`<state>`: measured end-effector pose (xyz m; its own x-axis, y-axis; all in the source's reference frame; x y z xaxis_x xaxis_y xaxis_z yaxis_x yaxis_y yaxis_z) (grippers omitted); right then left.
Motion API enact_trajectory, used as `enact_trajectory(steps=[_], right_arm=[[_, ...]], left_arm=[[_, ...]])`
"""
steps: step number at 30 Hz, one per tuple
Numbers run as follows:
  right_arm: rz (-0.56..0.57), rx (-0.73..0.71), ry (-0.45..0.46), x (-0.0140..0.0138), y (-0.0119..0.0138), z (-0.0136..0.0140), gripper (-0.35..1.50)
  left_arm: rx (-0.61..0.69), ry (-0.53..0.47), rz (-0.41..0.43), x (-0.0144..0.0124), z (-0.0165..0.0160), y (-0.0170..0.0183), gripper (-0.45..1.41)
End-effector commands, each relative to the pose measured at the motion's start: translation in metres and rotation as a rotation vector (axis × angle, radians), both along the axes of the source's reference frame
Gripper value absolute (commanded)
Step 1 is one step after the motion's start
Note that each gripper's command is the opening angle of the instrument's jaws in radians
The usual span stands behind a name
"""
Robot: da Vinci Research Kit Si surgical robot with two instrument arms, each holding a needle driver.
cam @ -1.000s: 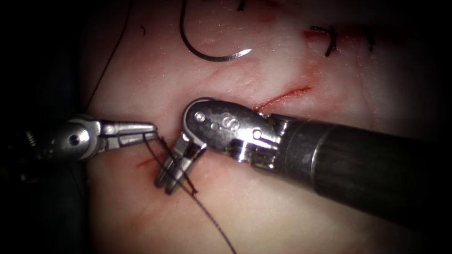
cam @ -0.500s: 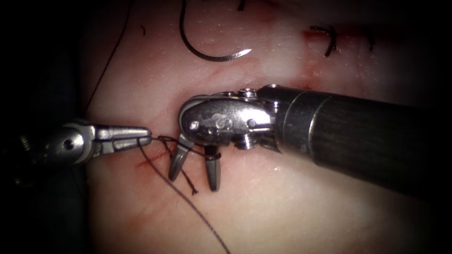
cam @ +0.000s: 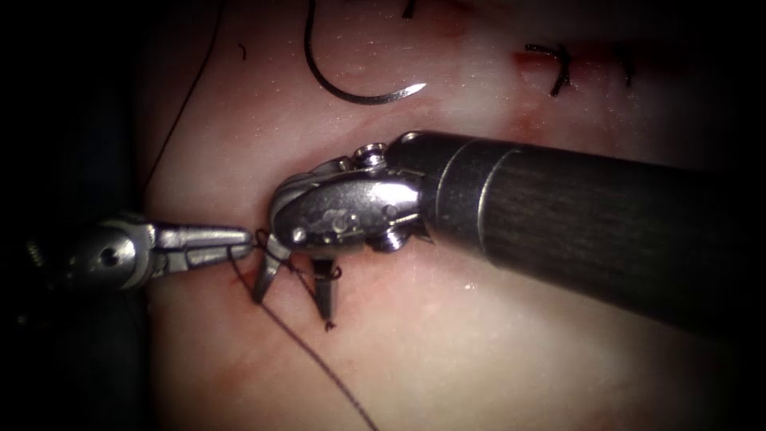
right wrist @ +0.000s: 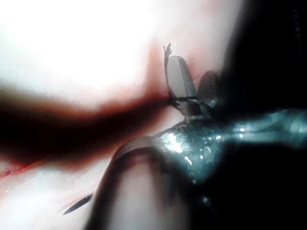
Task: Wound Closure
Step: Grab the suture tail with the right hand.
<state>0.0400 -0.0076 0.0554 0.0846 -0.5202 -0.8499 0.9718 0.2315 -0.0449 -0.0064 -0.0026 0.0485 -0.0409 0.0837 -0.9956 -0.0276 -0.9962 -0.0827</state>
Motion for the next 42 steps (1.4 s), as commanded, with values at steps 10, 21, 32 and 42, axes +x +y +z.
enact_trajectory(steps=[10,21,32,42], right_arm=[[-0.049,-0.066,0.018,0.0,-0.0006,0.0009,0.78],[-0.088,-0.077,0.003,-0.001,-0.0024,0.0023,0.74],[-0.093,-0.121,-0.006,-0.0009,-0.002,0.0032,0.42],[-0.086,-0.163,-0.038,-0.001,-0.0003,0.0039,-0.35]], left_arm=[[-0.003,0.005,-0.012,0.0005,0.0005,0.0004,-0.35],[-0.003,0.005,-0.012,0.0007,0.0004,0.0002,-0.35],[-0.004,0.008,-0.017,0.0007,0.0004,0.0,-0.35],[-0.004,0.009,-0.019,0.0007,0.0,-0.0007,-0.35]])
